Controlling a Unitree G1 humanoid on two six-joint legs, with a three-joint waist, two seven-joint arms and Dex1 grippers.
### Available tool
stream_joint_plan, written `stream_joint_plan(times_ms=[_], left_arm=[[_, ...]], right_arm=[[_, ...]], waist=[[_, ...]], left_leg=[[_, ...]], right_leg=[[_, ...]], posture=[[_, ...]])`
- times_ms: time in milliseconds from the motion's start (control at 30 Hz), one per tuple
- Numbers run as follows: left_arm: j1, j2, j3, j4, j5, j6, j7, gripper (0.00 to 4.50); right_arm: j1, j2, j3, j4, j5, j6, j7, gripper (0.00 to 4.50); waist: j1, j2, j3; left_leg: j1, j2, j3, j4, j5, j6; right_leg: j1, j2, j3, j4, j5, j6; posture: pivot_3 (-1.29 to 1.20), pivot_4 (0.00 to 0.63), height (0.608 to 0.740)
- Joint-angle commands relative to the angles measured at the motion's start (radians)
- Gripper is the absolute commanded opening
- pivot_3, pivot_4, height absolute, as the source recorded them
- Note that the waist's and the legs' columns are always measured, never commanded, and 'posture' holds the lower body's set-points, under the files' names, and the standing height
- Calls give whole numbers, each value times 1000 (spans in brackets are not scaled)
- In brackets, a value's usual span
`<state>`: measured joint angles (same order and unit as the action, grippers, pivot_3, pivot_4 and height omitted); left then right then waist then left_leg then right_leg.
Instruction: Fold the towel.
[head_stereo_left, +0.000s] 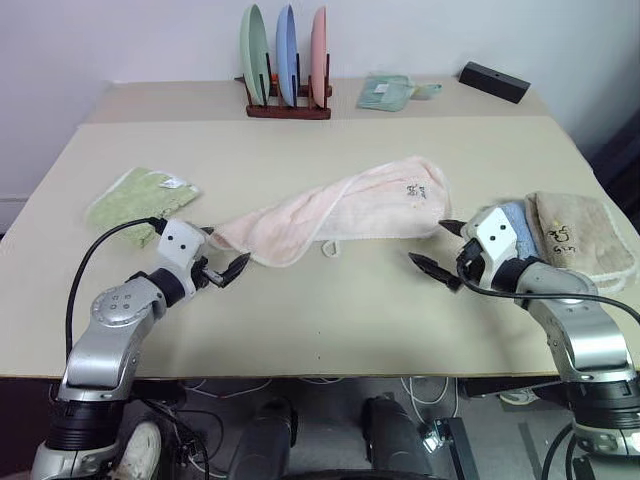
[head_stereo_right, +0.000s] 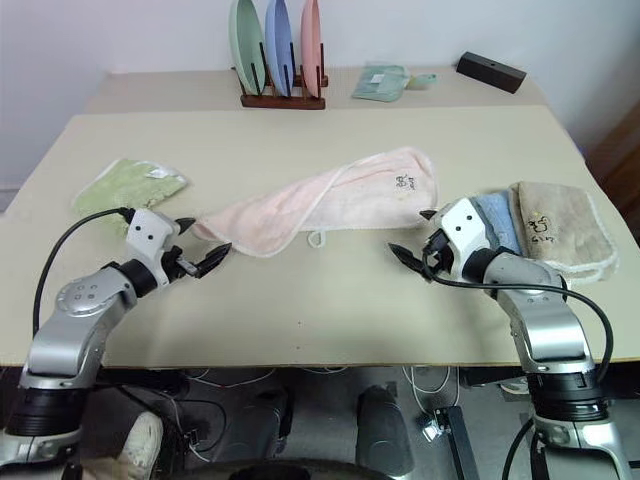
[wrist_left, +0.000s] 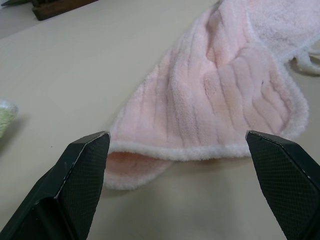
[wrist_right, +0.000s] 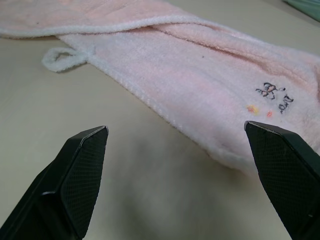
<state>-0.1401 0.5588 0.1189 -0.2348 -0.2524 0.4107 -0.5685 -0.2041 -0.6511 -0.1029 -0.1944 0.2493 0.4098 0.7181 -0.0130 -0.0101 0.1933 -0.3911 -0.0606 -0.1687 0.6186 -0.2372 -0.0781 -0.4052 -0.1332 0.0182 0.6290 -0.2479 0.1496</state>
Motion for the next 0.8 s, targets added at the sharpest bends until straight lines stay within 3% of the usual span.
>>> stream_joint_plan(times_ms=[33,300,633,800], left_arm=[[-14,-6,-4,-7,2,-8,4,4448],[-1,-14,-9,-33,-6,-15,2,4448],[16,33,-148,-132,0,-12,-130,4448],[-34,61,-247,-125,89,-7,-135,4448]], right_arm=[[-12,1,-5,-36,8,-1,-7,4500],[-71,29,36,-15,-4,-11,-22,4500],[-48,140,112,-89,74,59,-17,4500],[-53,204,148,-130,48,62,-86,4500]], waist=[[0,0,0],[-2,0,0],[-1,0,0],[-3,0,0]], left_leg=[[0,0,0,0,0,0],[0,0,0,0,0,0],[0,0,0,0,0,0],[0,1,0,0,0,0]], right_leg=[[0,0,0,0,0,0],[0,0,0,0,0,0],[0,0,0,0,0,0],[-1,1,0,1,0,0]], posture=[[0,150,740],[0,150,740],[0,150,740],[0,150,740]])
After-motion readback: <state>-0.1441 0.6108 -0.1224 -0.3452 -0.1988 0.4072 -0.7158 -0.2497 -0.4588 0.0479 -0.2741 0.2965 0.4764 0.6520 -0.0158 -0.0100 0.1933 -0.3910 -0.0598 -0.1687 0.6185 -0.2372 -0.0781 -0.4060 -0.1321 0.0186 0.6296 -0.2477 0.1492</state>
